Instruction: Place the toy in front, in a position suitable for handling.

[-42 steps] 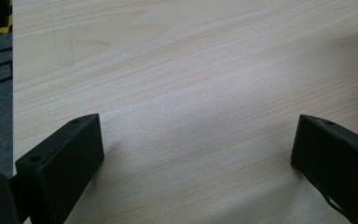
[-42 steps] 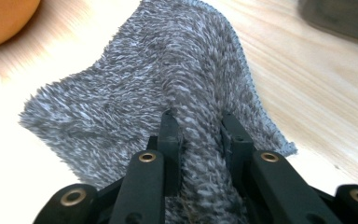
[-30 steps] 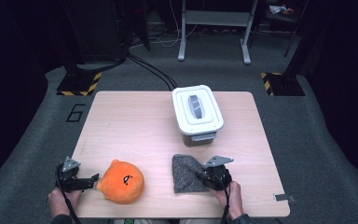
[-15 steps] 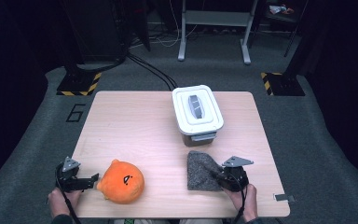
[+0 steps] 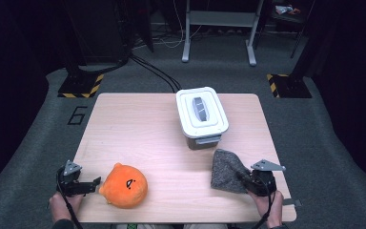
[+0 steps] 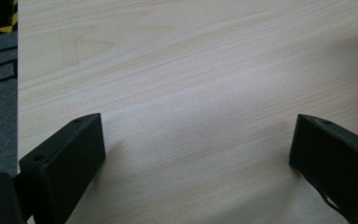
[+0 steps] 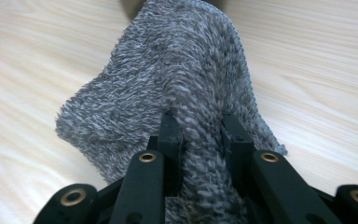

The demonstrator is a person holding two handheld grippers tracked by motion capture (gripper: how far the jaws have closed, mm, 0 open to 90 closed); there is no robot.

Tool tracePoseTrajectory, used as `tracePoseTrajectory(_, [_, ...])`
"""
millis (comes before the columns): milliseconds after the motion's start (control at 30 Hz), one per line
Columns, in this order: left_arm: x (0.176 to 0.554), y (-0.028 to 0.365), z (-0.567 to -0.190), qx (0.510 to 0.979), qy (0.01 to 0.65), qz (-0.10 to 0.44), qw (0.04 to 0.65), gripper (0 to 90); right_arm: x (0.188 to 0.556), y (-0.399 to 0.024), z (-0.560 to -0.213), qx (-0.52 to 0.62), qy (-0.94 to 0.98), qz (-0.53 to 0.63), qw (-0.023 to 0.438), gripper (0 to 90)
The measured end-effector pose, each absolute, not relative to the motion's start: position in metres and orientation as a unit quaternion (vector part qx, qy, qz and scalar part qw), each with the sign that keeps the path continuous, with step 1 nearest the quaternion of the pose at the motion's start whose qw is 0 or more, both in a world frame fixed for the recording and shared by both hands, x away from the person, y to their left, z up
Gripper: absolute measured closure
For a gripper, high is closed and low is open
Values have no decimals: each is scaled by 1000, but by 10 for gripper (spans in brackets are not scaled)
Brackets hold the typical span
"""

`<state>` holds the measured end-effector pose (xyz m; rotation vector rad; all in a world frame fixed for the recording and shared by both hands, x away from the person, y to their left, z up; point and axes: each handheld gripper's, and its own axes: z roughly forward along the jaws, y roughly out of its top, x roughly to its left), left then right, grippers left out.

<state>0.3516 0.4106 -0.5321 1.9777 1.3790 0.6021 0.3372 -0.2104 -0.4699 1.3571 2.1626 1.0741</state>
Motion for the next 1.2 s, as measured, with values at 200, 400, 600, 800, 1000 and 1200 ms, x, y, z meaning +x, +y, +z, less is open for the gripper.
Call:
tracePoseTrajectory(200, [351, 410, -532, 753, 526, 229, 322, 30, 345, -236, -467, 512, 749, 369, 204, 735])
tracePoseTrajectory(400, [352, 411, -532, 753, 525, 231, 323, 30, 356, -253, -465, 529, 737, 360, 219, 735])
tracePoseTrajectory(600, [352, 411, -532, 753, 526, 229, 322, 30, 369, -263, -469, 547, 725, 349, 230, 733])
tracePoseTrajectory(800, [352, 411, -532, 753, 526, 230, 322, 31, 383, -270, -473, 555, 722, 338, 237, 733])
tracePoseTrajectory(1000, [352, 411, -532, 753, 526, 230, 322, 31, 400, -272, -477, 565, 718, 330, 236, 730])
tracePoseTrajectory(1200, [352, 411, -532, 752, 527, 231, 322, 31, 421, -272, -484, 572, 720, 316, 231, 724])
